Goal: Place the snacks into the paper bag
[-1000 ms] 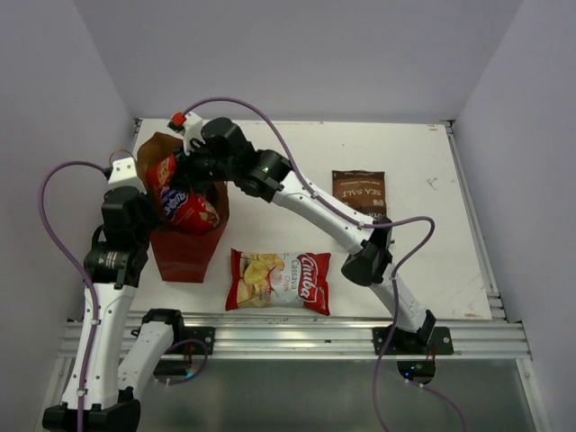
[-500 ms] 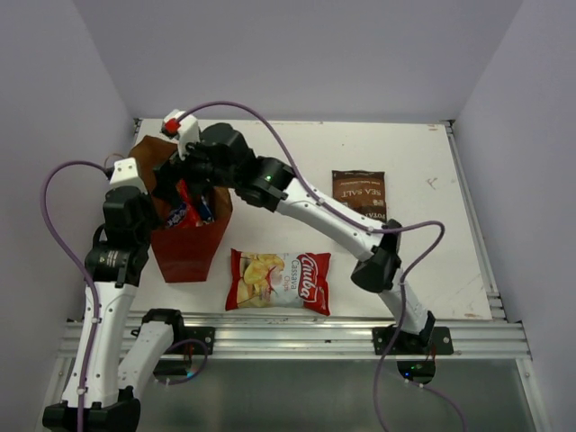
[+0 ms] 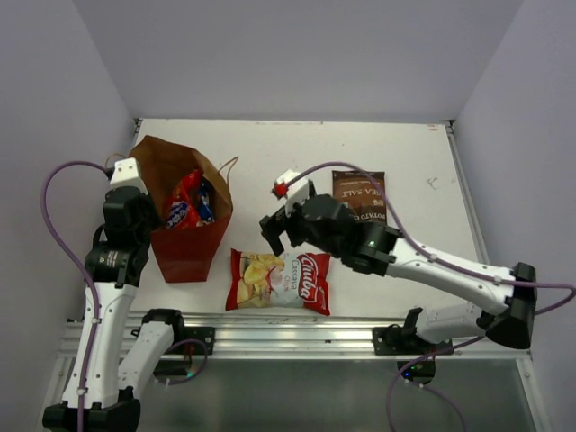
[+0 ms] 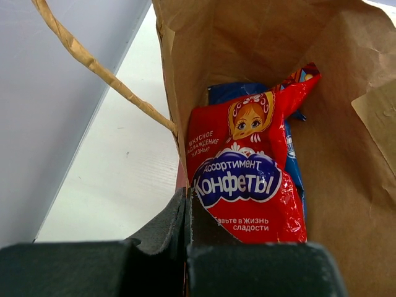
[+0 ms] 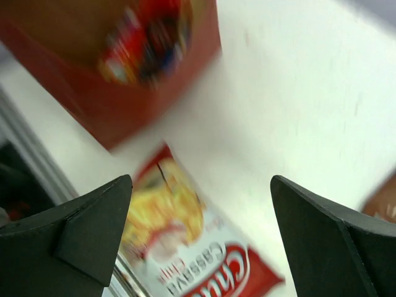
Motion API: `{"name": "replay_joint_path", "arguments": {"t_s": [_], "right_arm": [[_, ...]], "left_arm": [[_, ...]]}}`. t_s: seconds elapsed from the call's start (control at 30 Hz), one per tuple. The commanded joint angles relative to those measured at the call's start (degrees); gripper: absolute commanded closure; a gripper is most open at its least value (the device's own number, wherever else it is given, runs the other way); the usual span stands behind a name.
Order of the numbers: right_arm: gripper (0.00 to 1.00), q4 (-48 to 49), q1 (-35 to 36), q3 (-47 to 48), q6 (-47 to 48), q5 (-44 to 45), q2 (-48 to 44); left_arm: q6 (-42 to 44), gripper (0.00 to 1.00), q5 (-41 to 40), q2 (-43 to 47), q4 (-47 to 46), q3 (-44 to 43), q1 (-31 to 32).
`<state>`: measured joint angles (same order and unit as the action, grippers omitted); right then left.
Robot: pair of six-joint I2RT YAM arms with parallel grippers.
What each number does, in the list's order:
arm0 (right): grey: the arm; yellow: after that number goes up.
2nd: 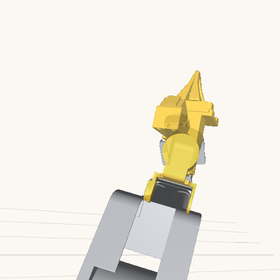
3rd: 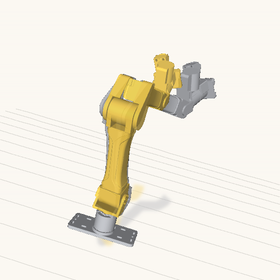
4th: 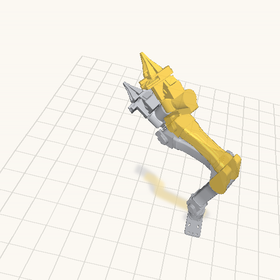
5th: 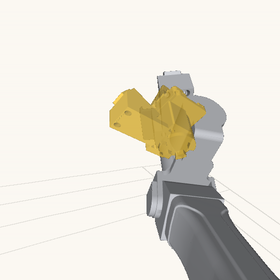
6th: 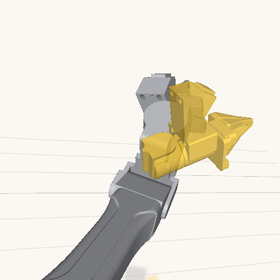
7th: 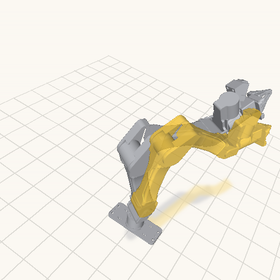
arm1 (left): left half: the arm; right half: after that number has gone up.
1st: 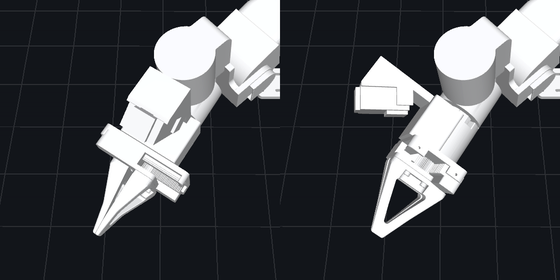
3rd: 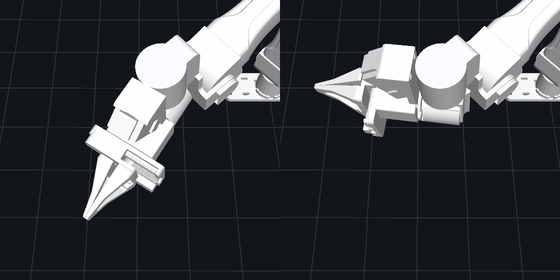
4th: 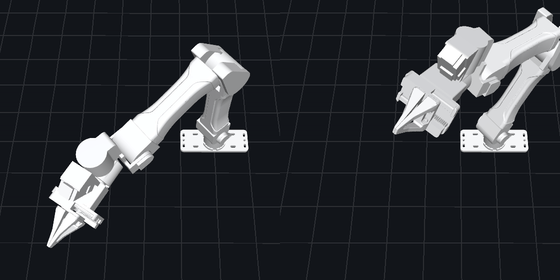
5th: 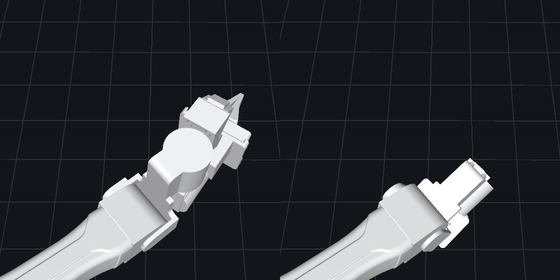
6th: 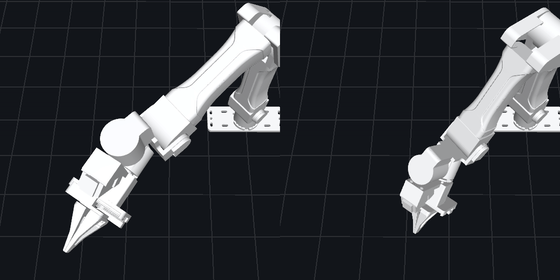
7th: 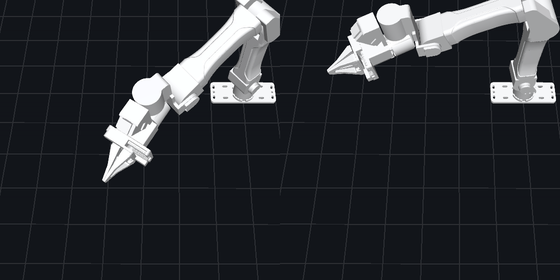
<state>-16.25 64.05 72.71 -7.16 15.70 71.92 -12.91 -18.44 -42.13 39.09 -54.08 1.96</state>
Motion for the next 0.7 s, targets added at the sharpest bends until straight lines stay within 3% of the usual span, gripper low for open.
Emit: {"name": "replay_joint_path", "arguments": {"t_s": [0.0,0.3,0.67], "right_arm": [[0.01,-4.2,0.1,-12.0,-6.3,8.2,1.8],[0.01,-3.1,0.1,-21.5,-11.6,12.9,-0.8],[0.02,-0.4,0.0,-29.1,-18.0,2.0,3.5]], "left_arm": [[0.2,1.0,1.4,1.0,-3.2,0.0,0.2],[0.3,1.0,2.6,1.3,-3.6,0.1,0.2],[0.4,1.0,2.4,1.1,-3.7,0.1,0.2]]}}
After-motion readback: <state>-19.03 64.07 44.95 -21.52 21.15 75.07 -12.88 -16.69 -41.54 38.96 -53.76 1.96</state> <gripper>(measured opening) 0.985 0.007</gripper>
